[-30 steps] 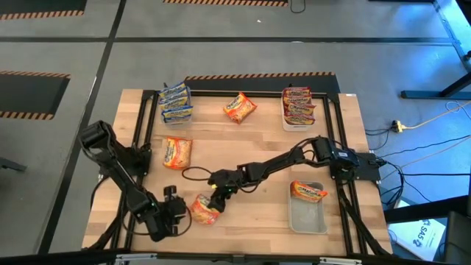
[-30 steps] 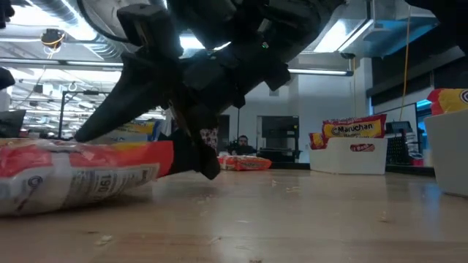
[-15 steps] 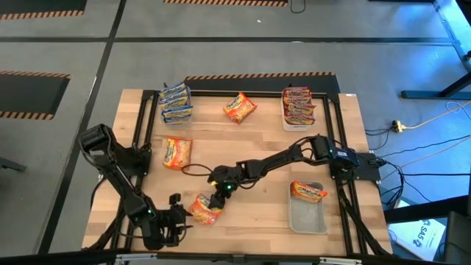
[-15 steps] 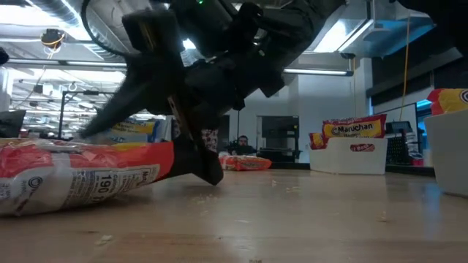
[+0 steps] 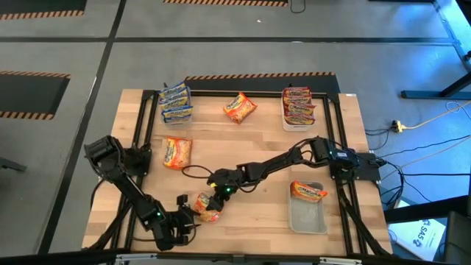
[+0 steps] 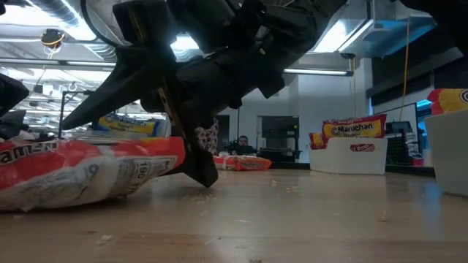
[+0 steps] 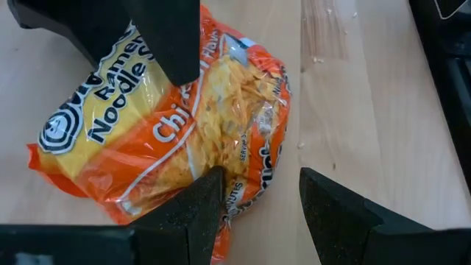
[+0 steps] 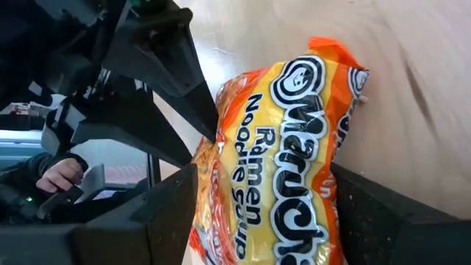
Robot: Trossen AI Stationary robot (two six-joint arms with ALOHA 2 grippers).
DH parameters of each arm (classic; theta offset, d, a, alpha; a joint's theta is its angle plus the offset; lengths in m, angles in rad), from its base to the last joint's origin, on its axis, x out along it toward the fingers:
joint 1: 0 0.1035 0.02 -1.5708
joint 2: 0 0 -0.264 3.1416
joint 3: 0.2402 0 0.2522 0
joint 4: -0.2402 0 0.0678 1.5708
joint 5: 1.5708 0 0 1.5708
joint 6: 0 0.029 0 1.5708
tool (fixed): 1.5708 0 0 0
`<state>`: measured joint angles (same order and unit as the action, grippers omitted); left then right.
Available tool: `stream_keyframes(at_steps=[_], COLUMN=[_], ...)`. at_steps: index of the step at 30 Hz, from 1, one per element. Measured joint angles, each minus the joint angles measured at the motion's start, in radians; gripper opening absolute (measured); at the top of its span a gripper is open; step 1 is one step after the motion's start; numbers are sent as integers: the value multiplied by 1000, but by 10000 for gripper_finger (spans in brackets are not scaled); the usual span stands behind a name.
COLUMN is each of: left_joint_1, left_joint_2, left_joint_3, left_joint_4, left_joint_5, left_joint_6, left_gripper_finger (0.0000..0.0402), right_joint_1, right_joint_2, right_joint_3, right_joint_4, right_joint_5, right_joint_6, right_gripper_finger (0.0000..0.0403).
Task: Sort Maruchan noodles
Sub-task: Put the bottom orange noodle pack into the gray bin
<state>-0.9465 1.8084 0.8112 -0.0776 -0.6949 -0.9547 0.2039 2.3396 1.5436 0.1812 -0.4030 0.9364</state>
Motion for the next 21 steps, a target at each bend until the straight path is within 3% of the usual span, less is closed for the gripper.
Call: stream_keyframes(at_steps=[13,21], left_joint_1=[0,0], left_joint_2=[2,3], left_joint_3=[-2,-3], left_joint_4=[-8,-8], left_joint_5=[-29,-47], left_joint_6=[-1,21], left_gripper_finger=[177,177], right_joint_1=[20,38], right_joint_2=[2,3], right_joint_3=[-2,-3], right_joint_4=[26,30], right_joint_5=[107,95], right_joint_6=[-2,-6], right_gripper_finger=[264,248])
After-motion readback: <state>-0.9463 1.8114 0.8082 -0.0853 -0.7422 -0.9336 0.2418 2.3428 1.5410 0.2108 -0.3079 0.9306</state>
